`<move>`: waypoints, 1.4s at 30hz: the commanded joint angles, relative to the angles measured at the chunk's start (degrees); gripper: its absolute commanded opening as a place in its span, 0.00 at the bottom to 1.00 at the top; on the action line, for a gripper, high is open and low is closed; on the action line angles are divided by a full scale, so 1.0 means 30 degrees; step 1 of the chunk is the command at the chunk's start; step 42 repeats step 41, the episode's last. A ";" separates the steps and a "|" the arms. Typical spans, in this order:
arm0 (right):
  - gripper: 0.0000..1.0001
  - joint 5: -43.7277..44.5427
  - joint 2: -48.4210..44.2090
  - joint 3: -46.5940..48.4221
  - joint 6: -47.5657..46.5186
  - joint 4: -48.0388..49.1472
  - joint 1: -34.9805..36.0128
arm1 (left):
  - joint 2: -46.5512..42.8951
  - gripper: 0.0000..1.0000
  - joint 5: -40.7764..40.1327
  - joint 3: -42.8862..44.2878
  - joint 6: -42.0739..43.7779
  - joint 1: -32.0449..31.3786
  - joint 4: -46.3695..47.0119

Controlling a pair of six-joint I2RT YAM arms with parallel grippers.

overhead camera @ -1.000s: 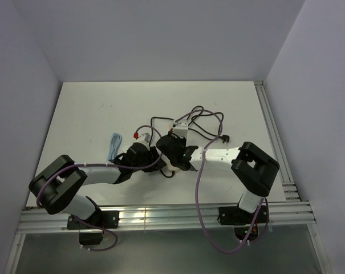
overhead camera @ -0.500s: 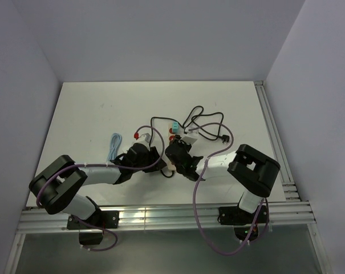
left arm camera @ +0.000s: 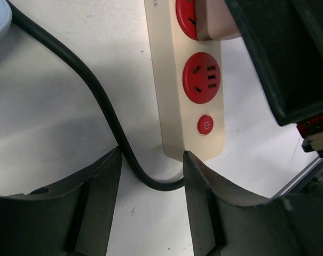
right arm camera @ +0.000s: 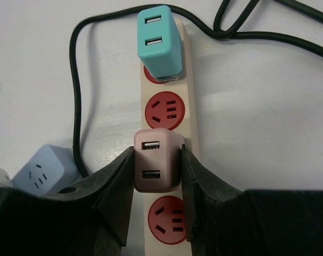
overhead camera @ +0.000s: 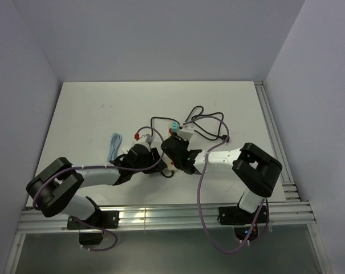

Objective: Insert the plug

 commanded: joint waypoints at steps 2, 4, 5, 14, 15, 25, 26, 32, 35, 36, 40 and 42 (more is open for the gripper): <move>0.10 -0.3467 0.1587 0.1506 -0.1308 -0.9848 0.0600 | -0.1602 0.57 -0.0169 0.0682 -0.0086 -0.0261 -0.0437; 0.20 -0.3641 0.1208 0.1685 -0.1485 -0.9589 0.0600 | -0.2219 0.59 -0.0258 0.0536 -0.0027 -0.0232 -0.0877; 0.24 -0.3613 0.1031 0.1626 -0.1602 -0.9297 0.0629 | -0.2860 0.61 -0.0258 0.0448 -0.0027 -0.0231 -0.0994; 0.60 -0.3378 -0.0083 0.2386 -0.2306 -0.9295 0.0482 | -0.5590 0.64 -0.0815 -0.0489 0.0032 -0.0260 -0.1962; 0.62 -0.3349 -0.0345 0.2562 -0.2422 -0.9265 0.0482 | -0.5794 0.64 -0.0815 -0.0606 -0.0026 -0.0261 -0.2049; 0.83 -0.3202 -0.4531 0.3562 -0.2981 -1.0699 0.0453 | -0.9744 0.67 -0.0815 -0.0783 0.0091 -0.0641 -0.4099; 0.97 -0.3202 -0.5146 0.2921 -0.2864 -1.0672 0.0453 | -1.0099 0.67 -0.0786 -0.0841 0.0032 -0.0671 -0.4275; 1.00 -0.5397 -0.8987 -0.0475 -0.1342 -1.0439 -0.0744 | -1.2035 0.86 -0.0581 -0.0959 0.0032 -0.0700 -0.5097; 1.00 -0.5955 -1.0276 -0.2262 -0.0756 -0.9737 -0.0748 | -1.2358 0.87 -0.0522 -0.0988 -0.0026 -0.0671 -0.5126; 1.00 -0.6043 -1.1033 -0.2706 -0.0318 -0.9560 -0.0748 | -1.2475 0.88 -0.0174 -0.1017 -0.0085 -0.0671 -0.5010; 1.00 -0.7066 -1.4285 -0.5779 -0.0020 -0.7514 -0.0719 | -1.3875 0.92 0.1203 -0.1543 -0.0495 -0.0671 -0.3812; 1.00 -0.8230 -1.6439 -0.7207 -0.0369 -0.5593 -0.0719 | -1.4317 0.93 0.2483 -0.2154 -0.0728 -0.0642 -0.2358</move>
